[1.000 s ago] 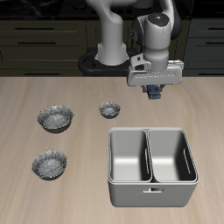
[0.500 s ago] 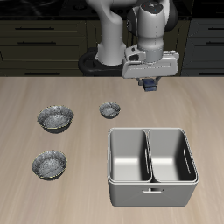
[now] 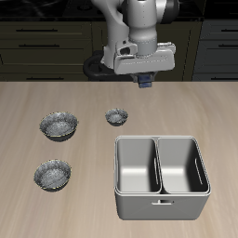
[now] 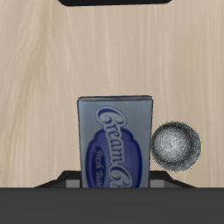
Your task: Place the cream cheese in the middle-sized bowl
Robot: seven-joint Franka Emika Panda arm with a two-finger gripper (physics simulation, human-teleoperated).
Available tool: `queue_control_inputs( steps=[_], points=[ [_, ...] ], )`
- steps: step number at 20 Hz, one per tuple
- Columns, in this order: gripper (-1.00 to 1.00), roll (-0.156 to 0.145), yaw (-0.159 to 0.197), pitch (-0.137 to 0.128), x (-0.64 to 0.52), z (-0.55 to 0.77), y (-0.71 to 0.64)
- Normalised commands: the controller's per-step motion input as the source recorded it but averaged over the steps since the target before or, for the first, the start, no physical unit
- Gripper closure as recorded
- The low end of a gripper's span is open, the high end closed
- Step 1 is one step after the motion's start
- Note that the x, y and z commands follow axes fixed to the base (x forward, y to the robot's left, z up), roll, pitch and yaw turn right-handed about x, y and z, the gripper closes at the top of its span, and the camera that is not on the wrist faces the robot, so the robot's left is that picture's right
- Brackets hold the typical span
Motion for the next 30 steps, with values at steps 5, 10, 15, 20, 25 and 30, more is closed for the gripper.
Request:
queue_control_inputs(
  steps=[5, 10, 15, 20, 25, 30],
  points=[
    [1.00, -0.045, 0.005, -0.028, 0.25, 0.38, -0.84],
    [1.00, 0.042, 0.004, 0.049, 0.20, 0.19, -0.52],
    [1.00, -0.024, -0.025, -0.030, 0.19, 0.25, -0.56],
    [1.00, 0.022, 0.012, 0.040, 0.18, 0.12, -0.36],
    [1.00, -0.022, -0.015, 0.032, 0.28, 0.13, -0.51],
    [1.00, -0.017, -0.013, 0.017, 0.27, 0.03, -0.32]
  ],
)
